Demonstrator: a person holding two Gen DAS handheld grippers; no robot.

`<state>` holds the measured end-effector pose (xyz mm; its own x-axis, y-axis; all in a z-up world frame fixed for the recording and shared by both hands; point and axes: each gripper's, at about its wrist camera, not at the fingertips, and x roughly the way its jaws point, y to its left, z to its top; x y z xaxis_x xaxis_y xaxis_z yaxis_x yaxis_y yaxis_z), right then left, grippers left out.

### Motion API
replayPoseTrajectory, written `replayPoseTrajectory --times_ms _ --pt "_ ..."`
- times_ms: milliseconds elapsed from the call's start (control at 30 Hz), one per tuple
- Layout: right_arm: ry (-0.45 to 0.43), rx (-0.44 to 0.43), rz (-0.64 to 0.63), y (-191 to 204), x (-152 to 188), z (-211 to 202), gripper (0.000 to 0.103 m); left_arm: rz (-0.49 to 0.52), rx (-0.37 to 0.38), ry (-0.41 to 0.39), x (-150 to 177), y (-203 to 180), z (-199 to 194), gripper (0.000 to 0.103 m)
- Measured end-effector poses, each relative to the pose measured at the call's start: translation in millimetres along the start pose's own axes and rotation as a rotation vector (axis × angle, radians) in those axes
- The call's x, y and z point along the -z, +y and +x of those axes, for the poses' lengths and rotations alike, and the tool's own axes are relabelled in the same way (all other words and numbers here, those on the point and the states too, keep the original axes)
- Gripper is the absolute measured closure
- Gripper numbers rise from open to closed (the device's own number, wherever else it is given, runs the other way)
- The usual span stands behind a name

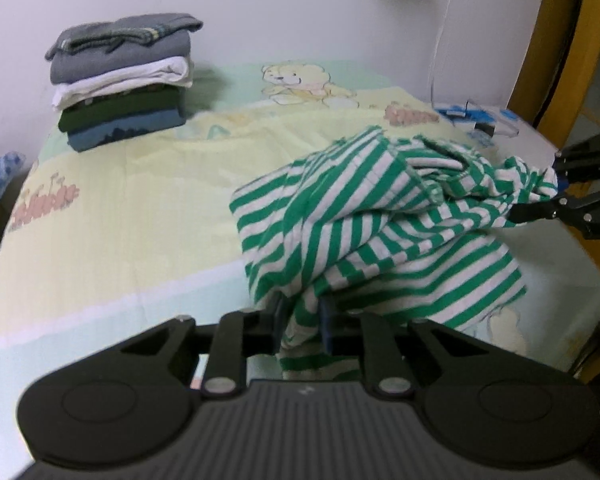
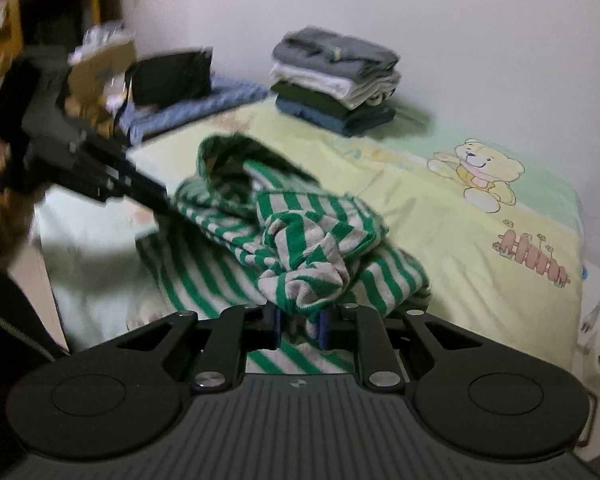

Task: Fold clothes

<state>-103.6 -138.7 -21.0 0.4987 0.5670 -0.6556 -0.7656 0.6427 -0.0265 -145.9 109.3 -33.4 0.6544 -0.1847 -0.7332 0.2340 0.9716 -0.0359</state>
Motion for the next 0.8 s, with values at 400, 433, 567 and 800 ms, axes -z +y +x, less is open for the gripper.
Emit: replayPoseTrajectory --times_ms 400,433,567,800 --pt "0.055 0.130 -0.150 19 19 28 0.082 0.282 -0.074 -0.044 -8 -12 11 0.047" --pt "0.060 0.137 -0.155 20 21 30 0.081 0.291 -0.074 -0.041 -9 -12 14 0.046" --pt "0.078 0.169 -0.178 24 26 35 0.065 0.353 -0.059 -0.031 -9 -19 26 0.045" --pt "0.063 0.254 -0.283 40 27 29 0.028 0.467 -0.066 -0.057 -8 -34 35 0.039"
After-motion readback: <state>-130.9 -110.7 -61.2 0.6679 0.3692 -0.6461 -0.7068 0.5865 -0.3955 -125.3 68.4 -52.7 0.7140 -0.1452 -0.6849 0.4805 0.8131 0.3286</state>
